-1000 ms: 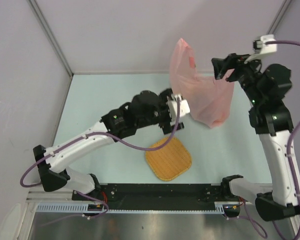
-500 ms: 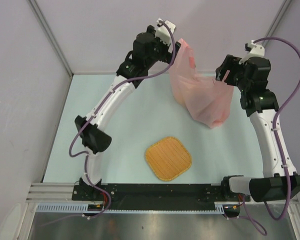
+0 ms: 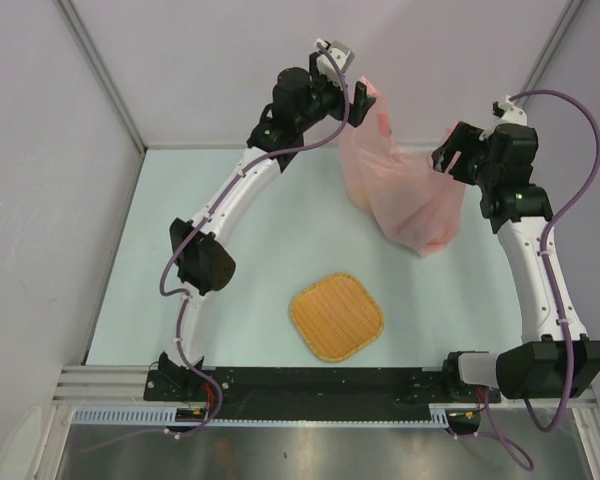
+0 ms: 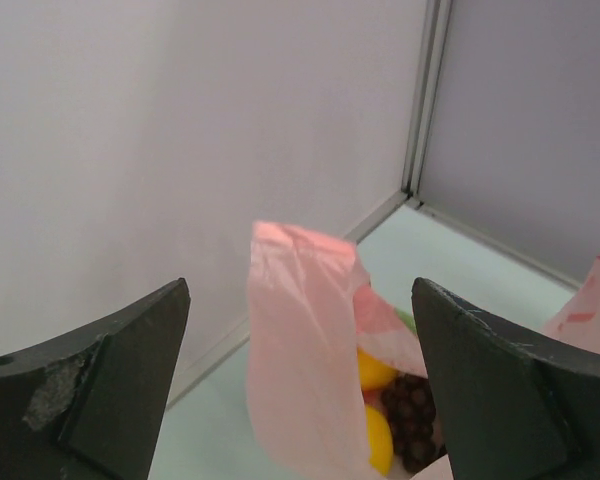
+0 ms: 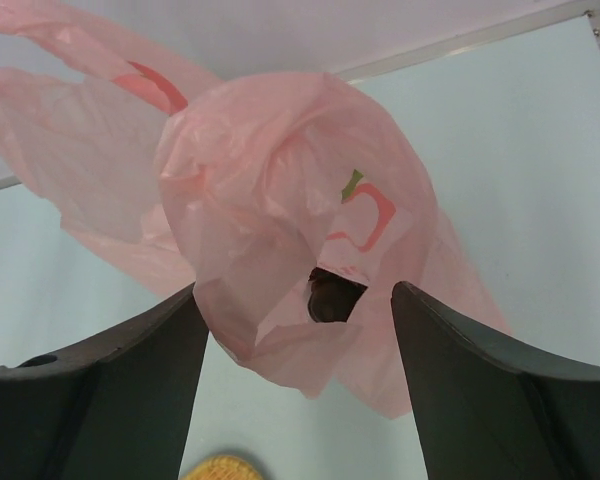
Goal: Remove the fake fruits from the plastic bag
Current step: Adjust the plastic bag at the center of the board.
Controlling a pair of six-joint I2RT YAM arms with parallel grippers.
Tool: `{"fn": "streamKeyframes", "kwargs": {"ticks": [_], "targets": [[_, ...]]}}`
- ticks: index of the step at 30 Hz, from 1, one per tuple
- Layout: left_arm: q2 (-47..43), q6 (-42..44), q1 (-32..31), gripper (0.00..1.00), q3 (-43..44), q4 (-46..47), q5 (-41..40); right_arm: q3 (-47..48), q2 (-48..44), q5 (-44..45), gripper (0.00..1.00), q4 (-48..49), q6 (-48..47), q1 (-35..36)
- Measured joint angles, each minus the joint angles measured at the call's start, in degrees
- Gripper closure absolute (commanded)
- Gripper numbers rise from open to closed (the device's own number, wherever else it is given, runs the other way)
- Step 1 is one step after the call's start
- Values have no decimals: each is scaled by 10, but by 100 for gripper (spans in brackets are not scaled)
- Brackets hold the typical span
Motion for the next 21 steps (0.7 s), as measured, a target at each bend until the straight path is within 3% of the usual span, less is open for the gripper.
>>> {"fn": "streamKeyframes", "kwargs": {"ticks": [1,2,3,4,5,6,7,10,17,21], "targets": [[7,-3,-1,15,9,11,3,0,5,-4,27,3,1,-3],[14,-6,-3,32,17,22,5,0,12,-9,28,10,2,-6],[21,-7,-4,41,22,30,7,0,20,-13,29,18,2,-7],[30,-5,-6,51,28,39,6,0,27,-15,36,24,2,-7],[39,0,-7,67,33,47,2,0,38,-17,42,30,1,-5],[51,11,-7,80,38,57,-5,5,52,-19,53,32,-1,-3],[64,21,-7,100,47,62,-12,17,72,-21,77,33,-2,-2],[89,52,-6,100,59,75,-30,73,138,-32,94,36,-15,3],[81,64,26,100,61,72,-53,311,299,-51,97,45,-47,46],[45,64,84,100,61,62,-55,514,407,-70,97,56,-76,99]]}}
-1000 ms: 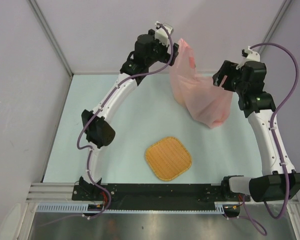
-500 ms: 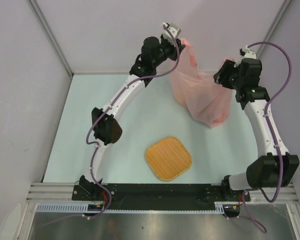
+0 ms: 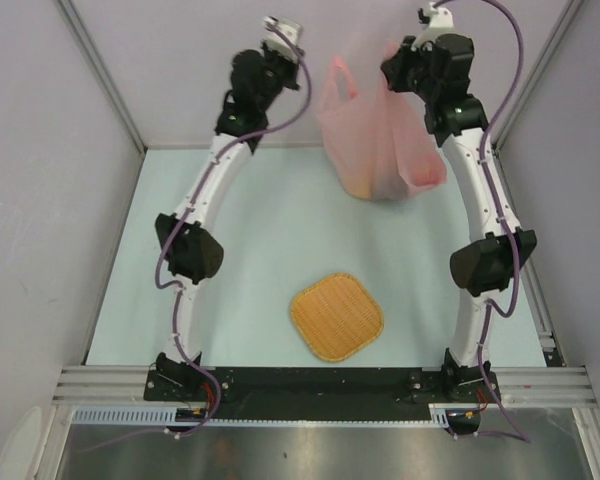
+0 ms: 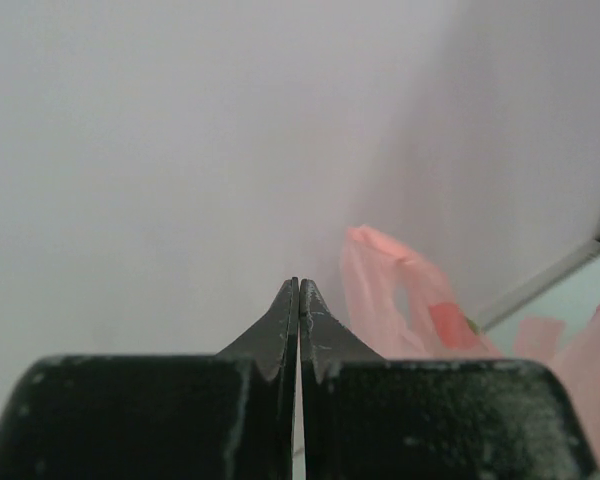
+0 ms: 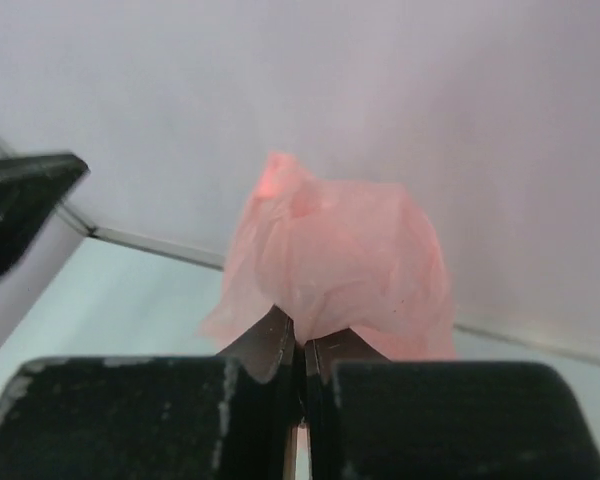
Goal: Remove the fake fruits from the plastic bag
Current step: Adjust the plastic bag at the center of the board.
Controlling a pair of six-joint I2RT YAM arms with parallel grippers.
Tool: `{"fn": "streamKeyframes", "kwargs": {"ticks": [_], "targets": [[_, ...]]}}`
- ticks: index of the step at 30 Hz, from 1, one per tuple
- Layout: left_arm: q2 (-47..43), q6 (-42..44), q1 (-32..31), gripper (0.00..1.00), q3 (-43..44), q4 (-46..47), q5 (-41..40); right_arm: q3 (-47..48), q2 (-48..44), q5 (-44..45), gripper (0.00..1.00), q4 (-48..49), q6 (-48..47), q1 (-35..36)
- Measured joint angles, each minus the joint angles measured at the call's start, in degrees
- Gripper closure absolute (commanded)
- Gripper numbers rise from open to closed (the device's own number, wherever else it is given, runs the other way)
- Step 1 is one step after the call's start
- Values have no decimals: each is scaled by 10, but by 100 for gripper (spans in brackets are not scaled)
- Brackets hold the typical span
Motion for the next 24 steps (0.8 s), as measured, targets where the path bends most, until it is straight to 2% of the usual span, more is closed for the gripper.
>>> {"fn": "streamKeyframes", "kwargs": {"ticks": [3,6,7,9,10,13,17,24], "targets": [[-50,0,56,100,-1,-7,7,75,38,-19,97,6,-16,30],[-132,-1,105,100,-29,-24,18,62,33,-40,98,20,-27,47],[-170,-2,113,96,-56,-29,23,45,27,-46,98,25,-29,48],[-244,-6,114,67,-119,-31,41,4,12,-60,98,31,-30,44],[-289,-8,108,45,-163,-36,56,-27,1,-70,98,37,-30,39],[-390,-16,83,21,-274,-37,96,-150,-55,-90,99,47,-34,27],[-425,-19,61,18,-353,-42,122,-316,-158,-103,100,49,-48,24],[-306,-26,50,14,-370,-63,131,-495,-346,-129,99,39,-54,57]]}}
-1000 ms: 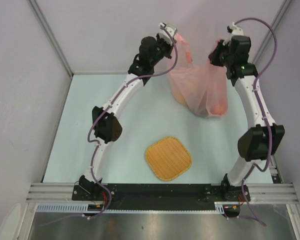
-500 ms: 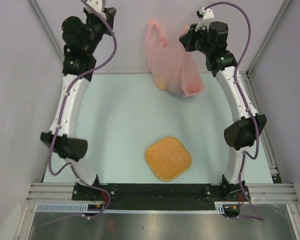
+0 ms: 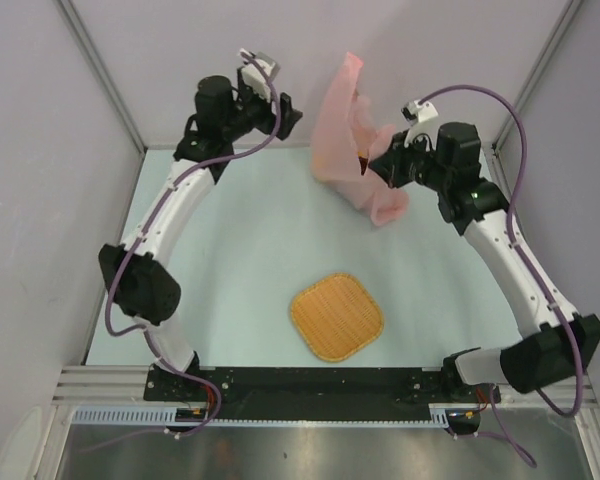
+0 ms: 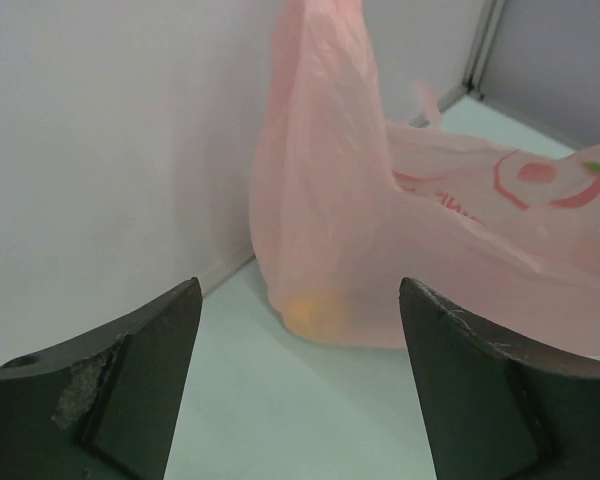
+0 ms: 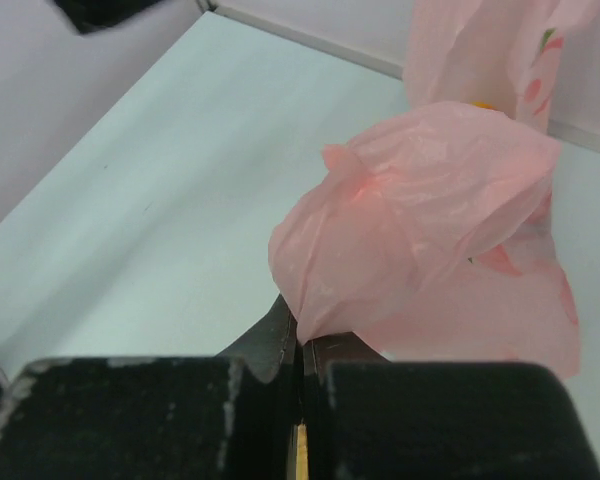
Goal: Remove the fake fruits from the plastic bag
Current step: Adjust the plastic bag at the center of the board.
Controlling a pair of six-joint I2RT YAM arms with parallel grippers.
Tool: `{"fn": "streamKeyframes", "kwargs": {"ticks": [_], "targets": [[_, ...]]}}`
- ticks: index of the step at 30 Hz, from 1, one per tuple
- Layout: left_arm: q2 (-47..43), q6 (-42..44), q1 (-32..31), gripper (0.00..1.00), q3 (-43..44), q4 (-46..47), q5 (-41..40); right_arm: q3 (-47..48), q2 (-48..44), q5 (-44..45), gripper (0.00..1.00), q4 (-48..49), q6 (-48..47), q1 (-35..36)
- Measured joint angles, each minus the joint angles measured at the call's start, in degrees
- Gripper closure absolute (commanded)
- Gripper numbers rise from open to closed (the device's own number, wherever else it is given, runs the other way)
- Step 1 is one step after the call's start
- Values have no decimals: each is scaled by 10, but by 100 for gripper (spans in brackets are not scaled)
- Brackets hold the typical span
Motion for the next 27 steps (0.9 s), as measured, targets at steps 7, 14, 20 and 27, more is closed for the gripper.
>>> {"fn": "streamKeyframes", "kwargs": {"ticks": [7,14,20,27], "targets": [[107,56,-62,11,34,-32,41,-85,-73,-10,99,-6,11,3],[172,54,-103,11,126,-12,57,-120,-80,-13,99,-12,20,-28],[232,61,-121,15,216,16,-12,-132,-97,-14,99,-17,28,-52],[302,96,-140,100,257,38,-66,-132,-96,-15,99,-13,42,-57]]}}
